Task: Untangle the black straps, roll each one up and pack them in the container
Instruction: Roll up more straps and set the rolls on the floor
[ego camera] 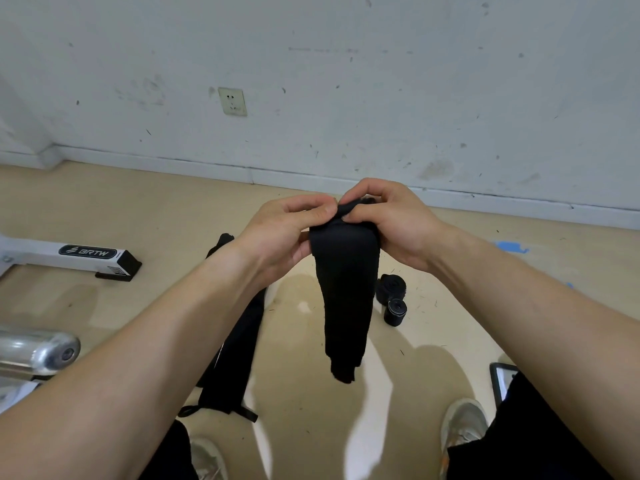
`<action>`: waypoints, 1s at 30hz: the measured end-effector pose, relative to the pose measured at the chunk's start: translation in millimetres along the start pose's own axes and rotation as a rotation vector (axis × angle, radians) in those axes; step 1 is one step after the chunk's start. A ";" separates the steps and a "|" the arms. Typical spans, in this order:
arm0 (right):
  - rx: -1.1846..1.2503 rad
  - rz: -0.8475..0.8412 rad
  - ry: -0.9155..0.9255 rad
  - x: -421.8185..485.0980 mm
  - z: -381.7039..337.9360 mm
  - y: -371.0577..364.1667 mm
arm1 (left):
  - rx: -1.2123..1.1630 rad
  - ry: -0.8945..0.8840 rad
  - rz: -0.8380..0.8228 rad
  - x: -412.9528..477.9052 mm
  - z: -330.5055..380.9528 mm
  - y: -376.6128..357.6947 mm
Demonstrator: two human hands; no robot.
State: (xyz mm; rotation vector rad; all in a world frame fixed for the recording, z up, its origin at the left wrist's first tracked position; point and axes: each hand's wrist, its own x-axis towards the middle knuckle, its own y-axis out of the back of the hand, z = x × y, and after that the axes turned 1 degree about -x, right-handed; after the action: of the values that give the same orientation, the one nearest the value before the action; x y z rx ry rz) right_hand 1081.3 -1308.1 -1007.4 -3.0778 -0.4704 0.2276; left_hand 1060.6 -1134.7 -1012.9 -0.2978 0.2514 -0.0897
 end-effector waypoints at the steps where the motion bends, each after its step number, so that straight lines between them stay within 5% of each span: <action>1: -0.018 0.006 -0.005 0.4 0.5 -0.5 | 0.015 0.002 0.017 0.8 -0.4 0.6; 14: 0.030 -0.037 -0.113 5.0 7.1 6.9 | 0.385 -0.197 0.136 4.5 -9.7 2.7; 20: -0.068 0.053 -0.063 5.0 11.3 4.1 | 0.282 -0.033 0.026 6.9 -10.8 11.6; 30: -0.122 0.110 0.028 6.4 12.8 0.6 | 0.327 -0.111 0.114 12.6 -20.6 5.1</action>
State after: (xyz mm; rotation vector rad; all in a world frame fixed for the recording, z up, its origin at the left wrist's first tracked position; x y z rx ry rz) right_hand 1085.7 -1306.8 -1021.0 -3.2257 -0.3263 0.1628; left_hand 1067.7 -1137.1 -1036.4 0.0373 0.1395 -0.0012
